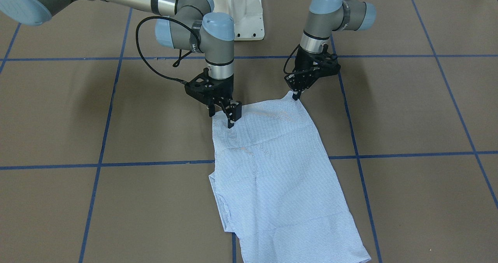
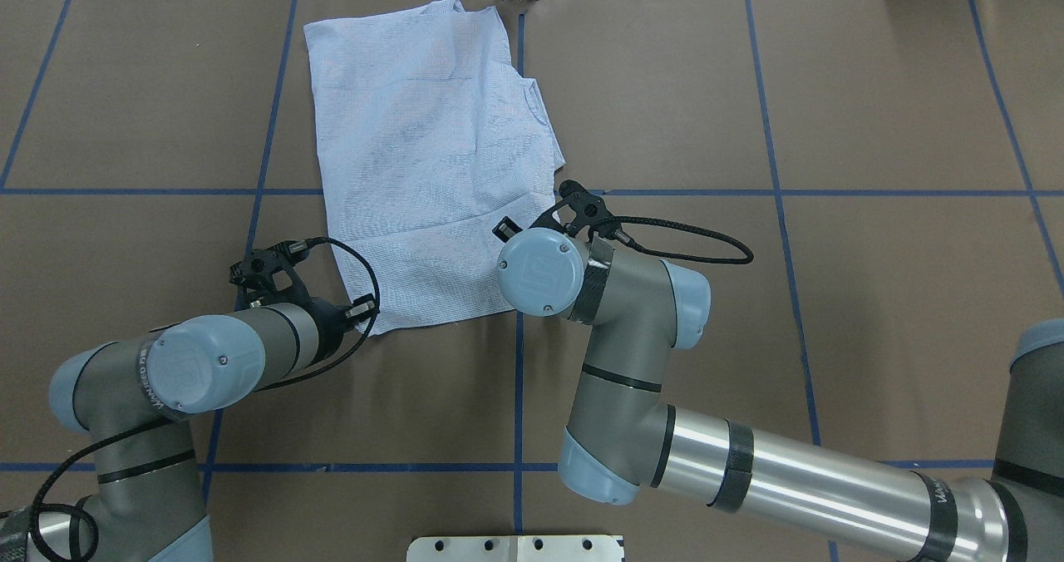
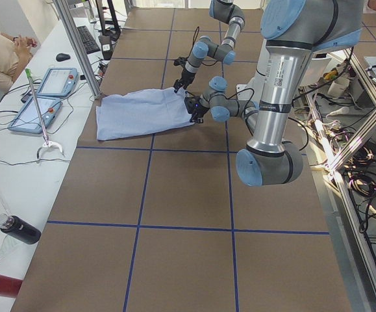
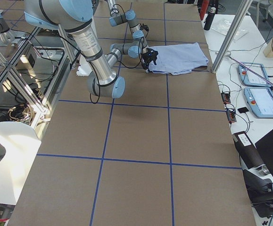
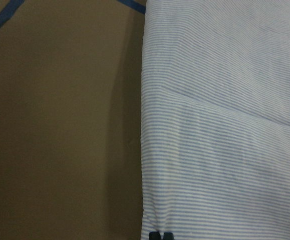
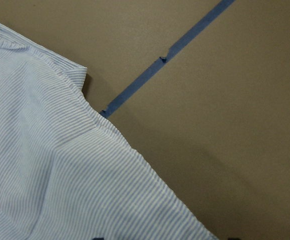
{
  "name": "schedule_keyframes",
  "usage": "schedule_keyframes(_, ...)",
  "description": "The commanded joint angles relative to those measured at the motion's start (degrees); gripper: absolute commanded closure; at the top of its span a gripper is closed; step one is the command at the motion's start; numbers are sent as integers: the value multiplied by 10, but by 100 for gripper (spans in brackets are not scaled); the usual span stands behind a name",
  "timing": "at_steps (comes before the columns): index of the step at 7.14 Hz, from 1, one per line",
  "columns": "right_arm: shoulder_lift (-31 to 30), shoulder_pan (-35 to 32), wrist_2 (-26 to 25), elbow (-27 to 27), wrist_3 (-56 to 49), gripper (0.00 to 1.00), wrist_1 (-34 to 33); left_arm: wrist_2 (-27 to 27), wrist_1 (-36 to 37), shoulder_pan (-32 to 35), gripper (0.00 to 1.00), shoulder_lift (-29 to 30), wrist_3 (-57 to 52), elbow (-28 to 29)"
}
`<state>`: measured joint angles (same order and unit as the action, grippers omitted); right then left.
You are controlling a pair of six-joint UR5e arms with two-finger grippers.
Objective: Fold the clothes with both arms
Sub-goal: 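Grasp the shirt's side edges with both grippers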
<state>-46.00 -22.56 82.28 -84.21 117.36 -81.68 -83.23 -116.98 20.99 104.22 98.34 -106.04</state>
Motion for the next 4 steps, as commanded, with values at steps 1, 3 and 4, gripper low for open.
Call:
schedule_keyframes(1,16,1,-2,25,1,13,3,0,0,0,100,0,-1,0)
schedule_keyframes(3,25,1,-2,40,1,14,3,0,0,-1,100,3,-1,0)
schedule_keyframes(4,25,1,-2,42,1,15,3,0,0,0,100,3,-1,0)
